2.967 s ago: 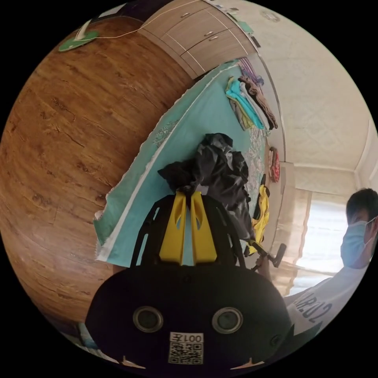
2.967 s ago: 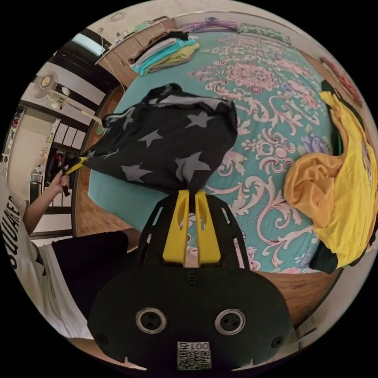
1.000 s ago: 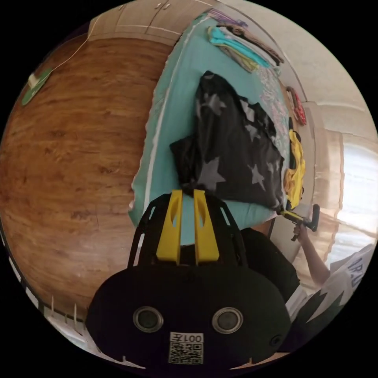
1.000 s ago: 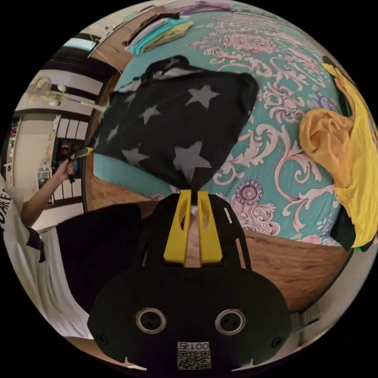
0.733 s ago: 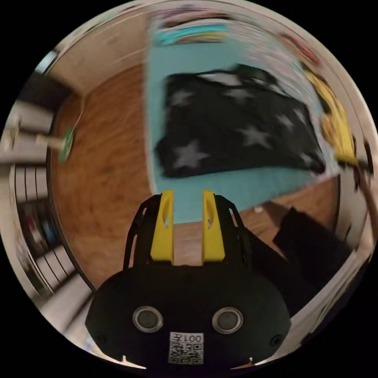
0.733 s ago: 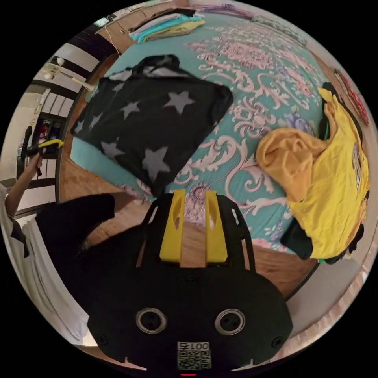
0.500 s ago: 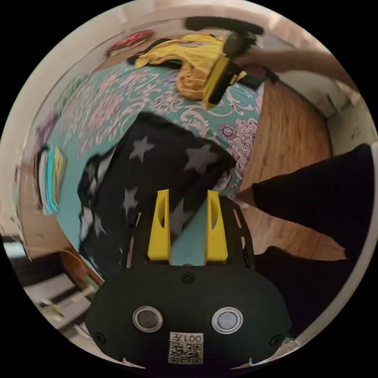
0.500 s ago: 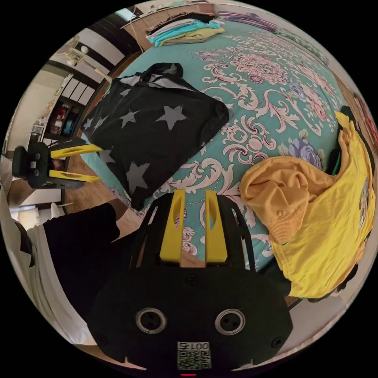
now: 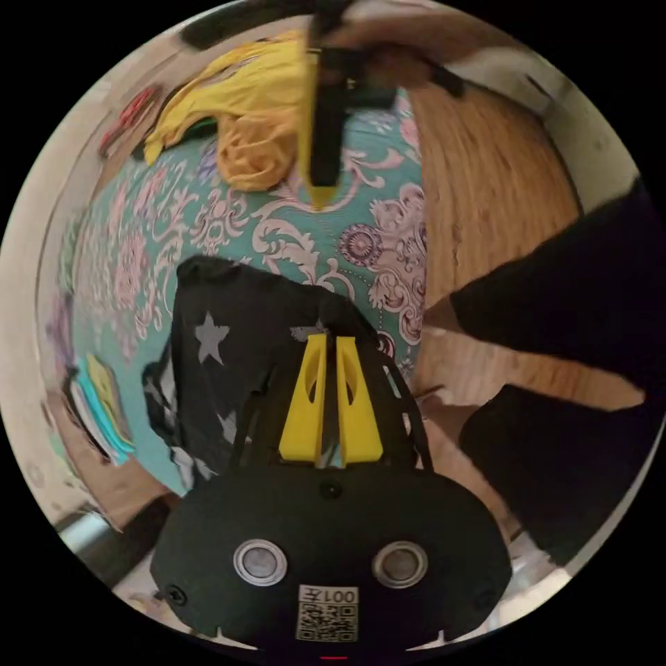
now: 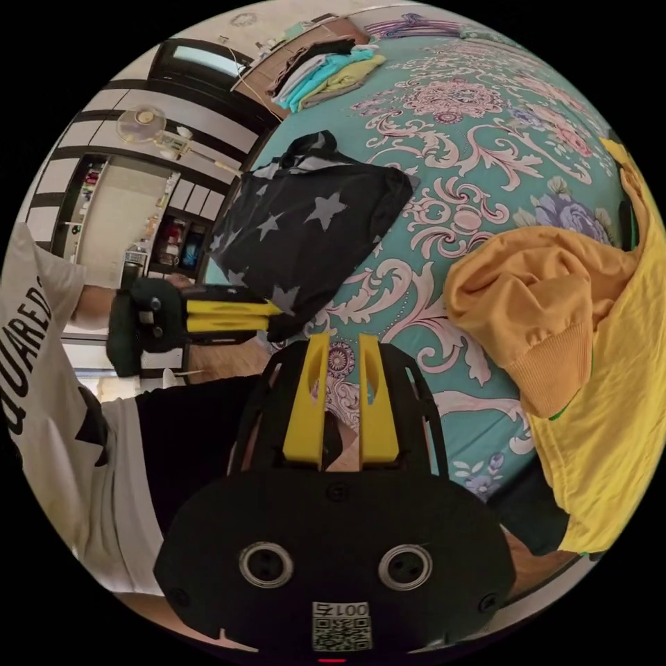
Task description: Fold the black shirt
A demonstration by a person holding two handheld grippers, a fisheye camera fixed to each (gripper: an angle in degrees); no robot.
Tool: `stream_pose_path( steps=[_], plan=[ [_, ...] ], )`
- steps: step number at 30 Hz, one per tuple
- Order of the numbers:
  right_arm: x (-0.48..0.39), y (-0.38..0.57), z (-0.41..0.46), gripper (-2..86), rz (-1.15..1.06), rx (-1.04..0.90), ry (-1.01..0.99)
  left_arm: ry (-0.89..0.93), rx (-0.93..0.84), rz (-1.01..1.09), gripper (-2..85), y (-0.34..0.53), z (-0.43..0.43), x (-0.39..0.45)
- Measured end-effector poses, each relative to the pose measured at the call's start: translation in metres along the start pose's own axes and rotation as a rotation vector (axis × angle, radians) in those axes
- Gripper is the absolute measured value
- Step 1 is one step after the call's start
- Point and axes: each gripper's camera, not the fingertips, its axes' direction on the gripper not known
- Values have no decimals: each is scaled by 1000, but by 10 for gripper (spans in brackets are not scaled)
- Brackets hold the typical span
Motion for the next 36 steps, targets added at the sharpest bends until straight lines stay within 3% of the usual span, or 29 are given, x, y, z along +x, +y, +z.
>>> stream_pose_path(
  steps=[4, 7, 13, 19, 27, 36],
  plan=[
    [9, -1, 23, 102, -13, -25, -4, 232, 78, -304, -15, -3, -31, -36],
    [34, -1, 38, 123, 124, 98, -306, 267, 115, -416, -15, -4, -50, -46],
    [94, 1, 73, 167, 468, 358, -733, 257, 131, -454, -15, -15, -81, -39],
    [126, -6, 114, 165, 618, 510, -1121, 215, 130, -429, -15, -28, -98, -23],
    [161, -39, 129, 155, 722, 434, -1069, 232, 168, -464, -14, -33, -109, -9],
    [183, -93, 146, 15, 882, 435, -1066, 245, 205, -493, -9, -30, -113, 0]
  ],
)
